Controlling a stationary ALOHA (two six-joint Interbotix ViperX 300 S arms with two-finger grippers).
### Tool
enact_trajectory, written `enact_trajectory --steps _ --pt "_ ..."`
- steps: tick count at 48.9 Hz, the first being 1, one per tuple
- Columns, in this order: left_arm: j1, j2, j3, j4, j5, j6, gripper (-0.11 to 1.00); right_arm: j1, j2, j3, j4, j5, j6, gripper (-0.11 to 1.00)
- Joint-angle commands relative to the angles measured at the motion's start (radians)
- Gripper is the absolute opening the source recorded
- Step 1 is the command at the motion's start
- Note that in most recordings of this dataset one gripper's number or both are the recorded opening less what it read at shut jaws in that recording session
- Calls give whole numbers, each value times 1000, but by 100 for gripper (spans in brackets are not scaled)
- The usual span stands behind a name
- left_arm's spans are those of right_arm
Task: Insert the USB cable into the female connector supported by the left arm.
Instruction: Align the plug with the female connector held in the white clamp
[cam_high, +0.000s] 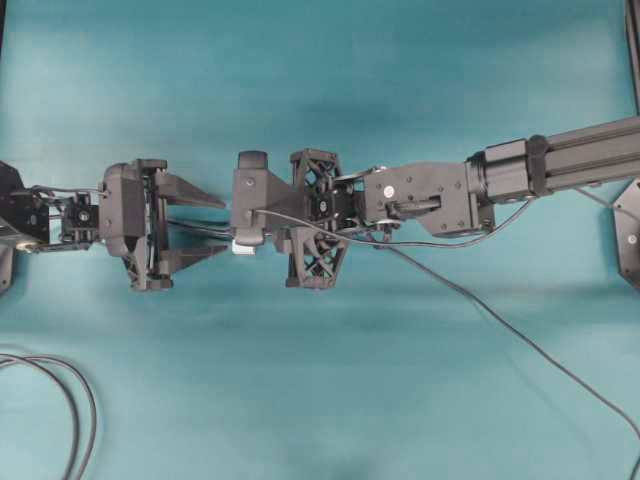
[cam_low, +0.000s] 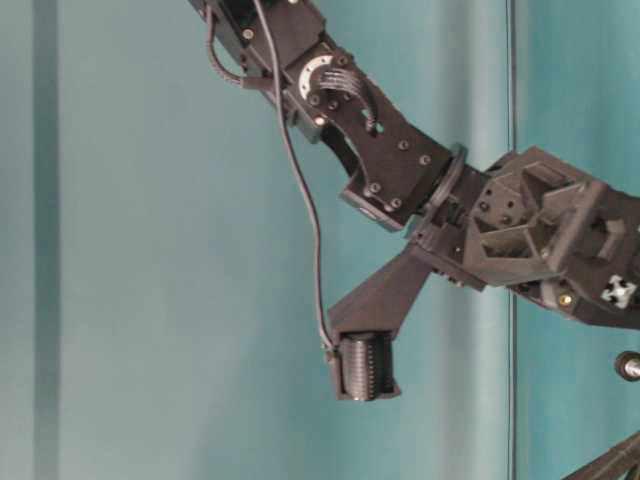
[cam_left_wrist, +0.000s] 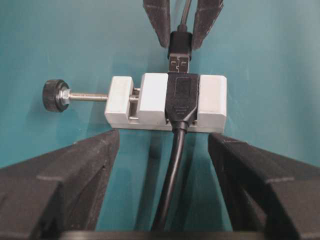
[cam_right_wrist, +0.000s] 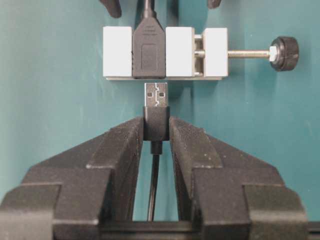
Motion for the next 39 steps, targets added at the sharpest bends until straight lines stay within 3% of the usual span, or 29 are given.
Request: enact_trajectory --steps 1,39 --pt "3 -11 -5 0 -9 15 84 -2 -17 -26 -3 -3 -2 21" --pt "14 -11 -5 2 -8 18 84 9 -17 -41 -3 -3 2 21"
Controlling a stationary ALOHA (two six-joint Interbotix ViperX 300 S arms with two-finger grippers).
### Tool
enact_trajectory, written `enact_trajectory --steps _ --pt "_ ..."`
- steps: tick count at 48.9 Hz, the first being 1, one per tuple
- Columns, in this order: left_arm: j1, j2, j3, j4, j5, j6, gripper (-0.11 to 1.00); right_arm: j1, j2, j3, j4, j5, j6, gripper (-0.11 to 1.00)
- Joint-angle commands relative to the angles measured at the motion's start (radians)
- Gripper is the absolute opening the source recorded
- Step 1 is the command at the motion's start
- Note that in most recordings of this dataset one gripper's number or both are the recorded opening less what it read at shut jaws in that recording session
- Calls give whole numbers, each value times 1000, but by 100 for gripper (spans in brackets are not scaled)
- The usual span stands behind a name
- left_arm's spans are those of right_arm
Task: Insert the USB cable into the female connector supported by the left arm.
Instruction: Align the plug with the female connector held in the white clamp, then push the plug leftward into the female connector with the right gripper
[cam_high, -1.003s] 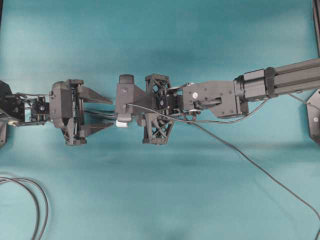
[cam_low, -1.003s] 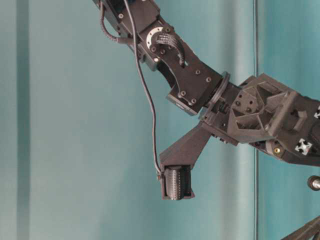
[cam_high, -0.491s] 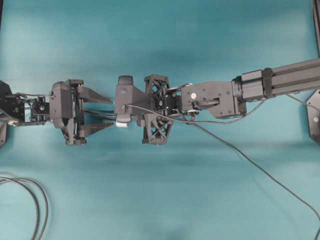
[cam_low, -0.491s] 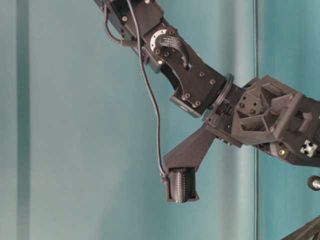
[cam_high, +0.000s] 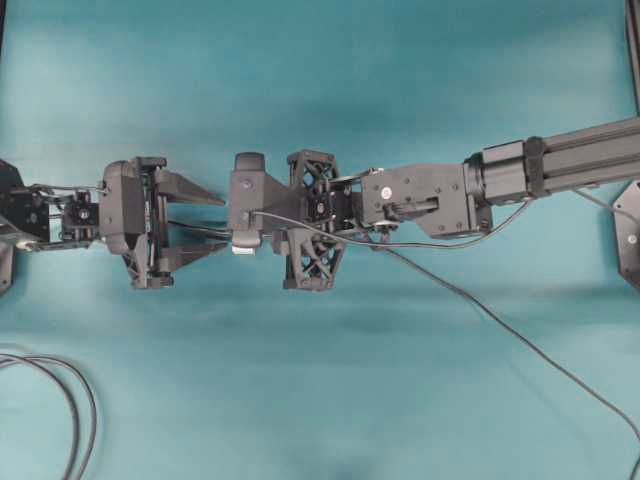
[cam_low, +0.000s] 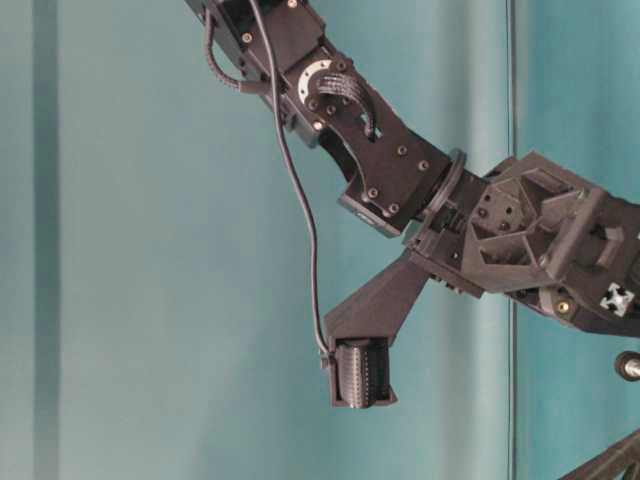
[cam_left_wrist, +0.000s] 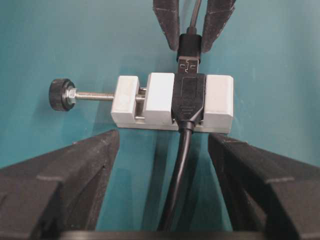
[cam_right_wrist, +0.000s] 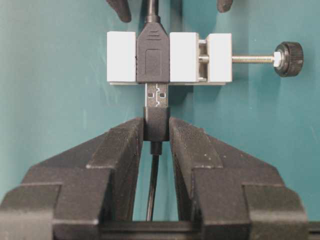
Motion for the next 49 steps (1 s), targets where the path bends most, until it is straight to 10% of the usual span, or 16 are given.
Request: enact_trajectory --steps 1,49 --pt "3 -9 -5 2 -8 14 84 3 -18 -29 -3 -5 0 21" --pt "-3 -3 -38 8 -8 12 84 -2 -17 -38 -3 -11 -3 21"
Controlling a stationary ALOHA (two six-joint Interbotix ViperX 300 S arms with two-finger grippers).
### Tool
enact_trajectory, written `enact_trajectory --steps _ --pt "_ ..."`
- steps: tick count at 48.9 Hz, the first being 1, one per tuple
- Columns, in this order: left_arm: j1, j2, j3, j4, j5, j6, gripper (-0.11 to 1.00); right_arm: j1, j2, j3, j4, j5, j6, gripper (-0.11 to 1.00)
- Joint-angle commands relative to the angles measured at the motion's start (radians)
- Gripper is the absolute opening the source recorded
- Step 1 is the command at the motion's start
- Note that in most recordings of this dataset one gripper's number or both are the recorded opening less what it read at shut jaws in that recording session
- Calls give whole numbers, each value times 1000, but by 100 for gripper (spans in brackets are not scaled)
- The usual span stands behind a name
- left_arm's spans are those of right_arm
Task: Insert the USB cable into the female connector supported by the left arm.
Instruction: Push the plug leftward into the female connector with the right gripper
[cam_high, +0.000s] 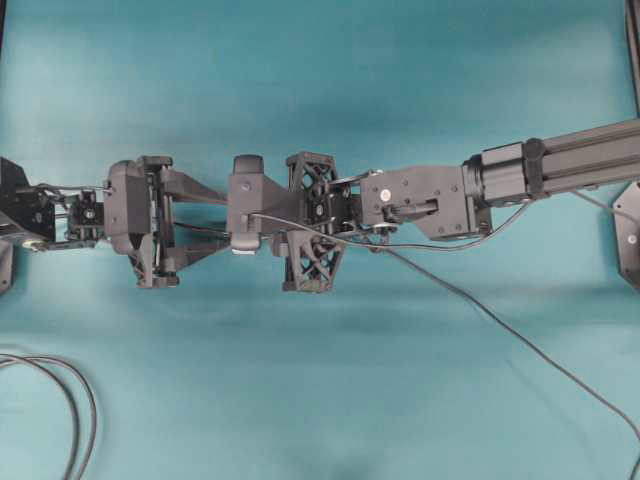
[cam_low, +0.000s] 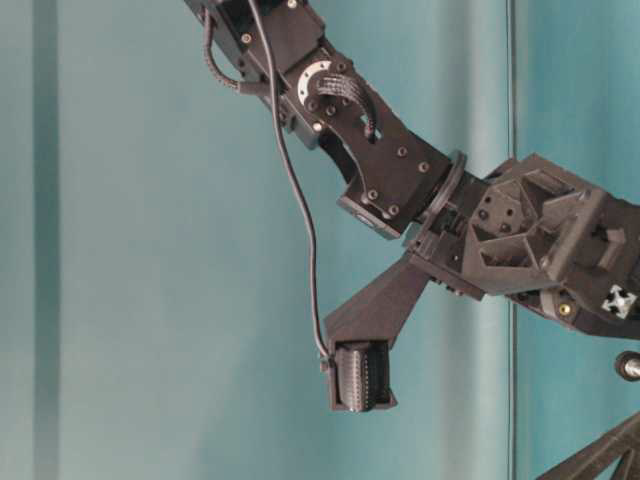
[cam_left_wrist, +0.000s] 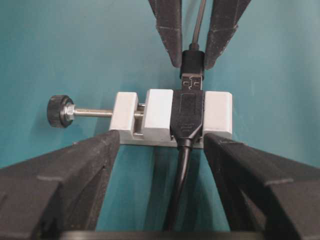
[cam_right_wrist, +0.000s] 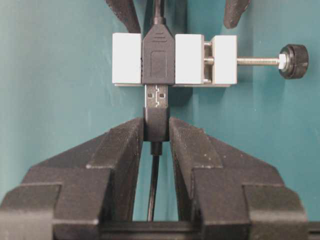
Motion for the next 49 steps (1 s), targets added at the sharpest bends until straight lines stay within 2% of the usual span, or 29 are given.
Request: enact_trajectory --steps 1,34,49 --pt "-2 -6 -15 2 -9 12 84 -5 -18 -34 -3 -12 -2 21" --pt "-3 -2 -23 2 -9 12 84 -6 12 -74 -3 -28 -17 21" --pt "-5 -2 -28 3 -9 14 84 -6 12 -94 -3 -26 -64 21"
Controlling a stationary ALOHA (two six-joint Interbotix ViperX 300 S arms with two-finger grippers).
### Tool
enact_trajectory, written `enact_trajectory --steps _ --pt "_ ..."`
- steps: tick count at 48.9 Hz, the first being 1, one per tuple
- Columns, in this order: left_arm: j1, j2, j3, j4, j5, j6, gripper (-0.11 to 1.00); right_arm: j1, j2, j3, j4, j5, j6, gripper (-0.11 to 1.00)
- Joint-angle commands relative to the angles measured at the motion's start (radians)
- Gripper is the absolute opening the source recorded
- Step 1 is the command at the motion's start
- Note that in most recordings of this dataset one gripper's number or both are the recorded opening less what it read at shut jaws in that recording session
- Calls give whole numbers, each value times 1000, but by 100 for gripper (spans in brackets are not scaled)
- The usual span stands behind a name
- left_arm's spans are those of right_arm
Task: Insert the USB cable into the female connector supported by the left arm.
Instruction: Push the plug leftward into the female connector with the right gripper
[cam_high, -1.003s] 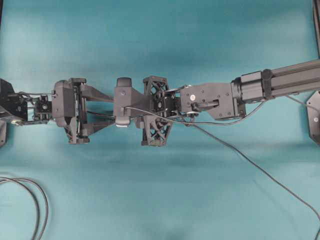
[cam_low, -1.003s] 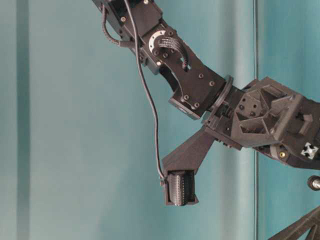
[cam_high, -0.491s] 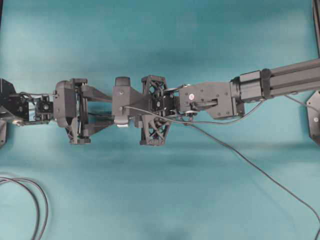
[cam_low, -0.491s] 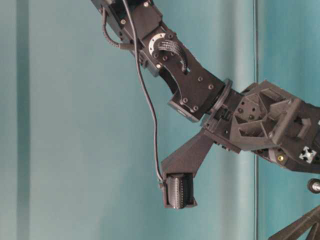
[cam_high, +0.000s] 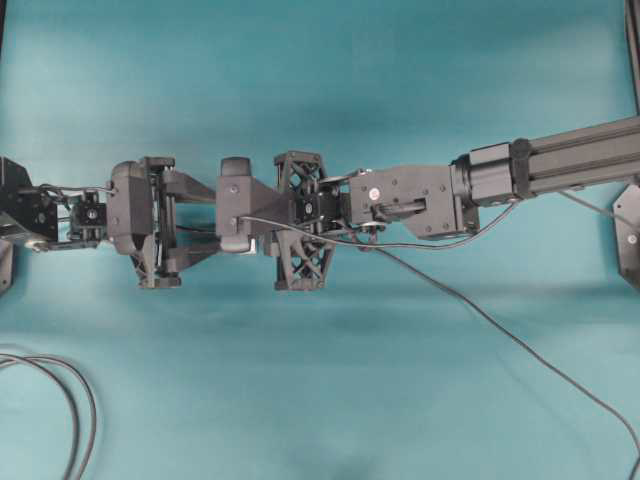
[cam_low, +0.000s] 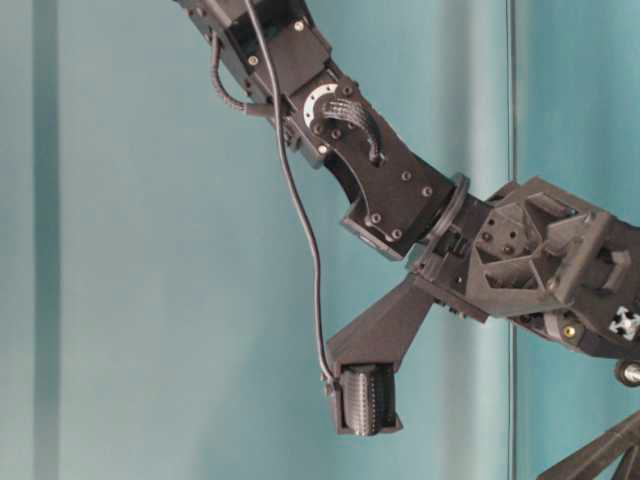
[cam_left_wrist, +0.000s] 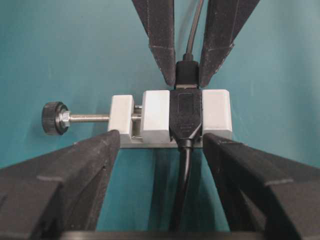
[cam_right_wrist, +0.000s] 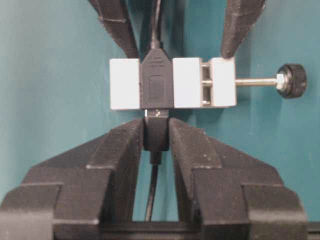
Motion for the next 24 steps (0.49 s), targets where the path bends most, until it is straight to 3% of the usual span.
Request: enact_trajectory --steps 1,24 --pt "-2 -9 -20 3 -9 12 84 -2 -20 -46 -3 -14 -14 21" --pt "-6 -5 -54 11 -3 34 84 0 0 -66 -3 -14 -52 21"
